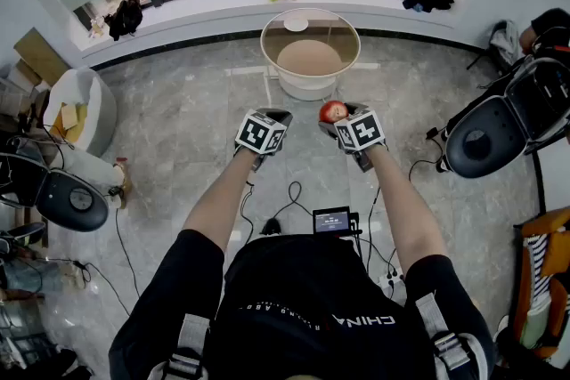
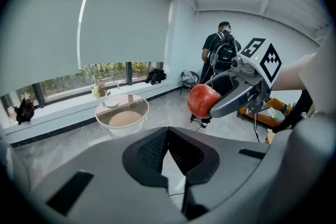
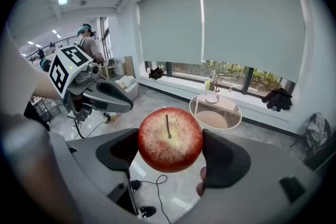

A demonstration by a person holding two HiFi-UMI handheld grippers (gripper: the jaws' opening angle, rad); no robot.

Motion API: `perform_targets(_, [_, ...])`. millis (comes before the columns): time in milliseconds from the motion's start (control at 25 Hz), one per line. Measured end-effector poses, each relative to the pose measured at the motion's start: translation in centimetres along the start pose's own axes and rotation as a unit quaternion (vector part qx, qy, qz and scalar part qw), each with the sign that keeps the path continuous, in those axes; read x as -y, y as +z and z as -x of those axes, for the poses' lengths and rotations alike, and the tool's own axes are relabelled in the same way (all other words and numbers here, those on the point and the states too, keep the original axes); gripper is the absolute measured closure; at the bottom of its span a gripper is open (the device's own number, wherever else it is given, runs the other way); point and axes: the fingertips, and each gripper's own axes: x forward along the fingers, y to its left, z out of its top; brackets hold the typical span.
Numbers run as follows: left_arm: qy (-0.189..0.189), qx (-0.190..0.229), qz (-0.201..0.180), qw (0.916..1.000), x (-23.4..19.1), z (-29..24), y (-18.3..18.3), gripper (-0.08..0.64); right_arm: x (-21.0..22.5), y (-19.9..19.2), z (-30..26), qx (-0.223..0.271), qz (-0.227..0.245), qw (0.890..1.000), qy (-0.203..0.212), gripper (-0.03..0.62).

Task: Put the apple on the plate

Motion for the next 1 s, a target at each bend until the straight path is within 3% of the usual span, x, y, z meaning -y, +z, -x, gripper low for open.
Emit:
perform_targets(400, [0.001,-0.01,0.01,0.9999,-0.9,0.1,-1.1,0.541,0.2,-0.4,-0.5,-0.006,0.008,1.0,0.0,0.193])
perform_targets(640, [0.005,-0.014,0.008,0.9999,-1.1,-0.2,-1.0,0.543,0.3,-0.2,-0.9,0.009,-0.024,0.999,0.03,0.193])
perform_targets(1000, [0.002,-0.019,0.004,0.9998,-1.4,-0.4,-1.5,0.541,0.4,-0.5,-0.8,0.0,-0.035,0.999,0.036,0.193])
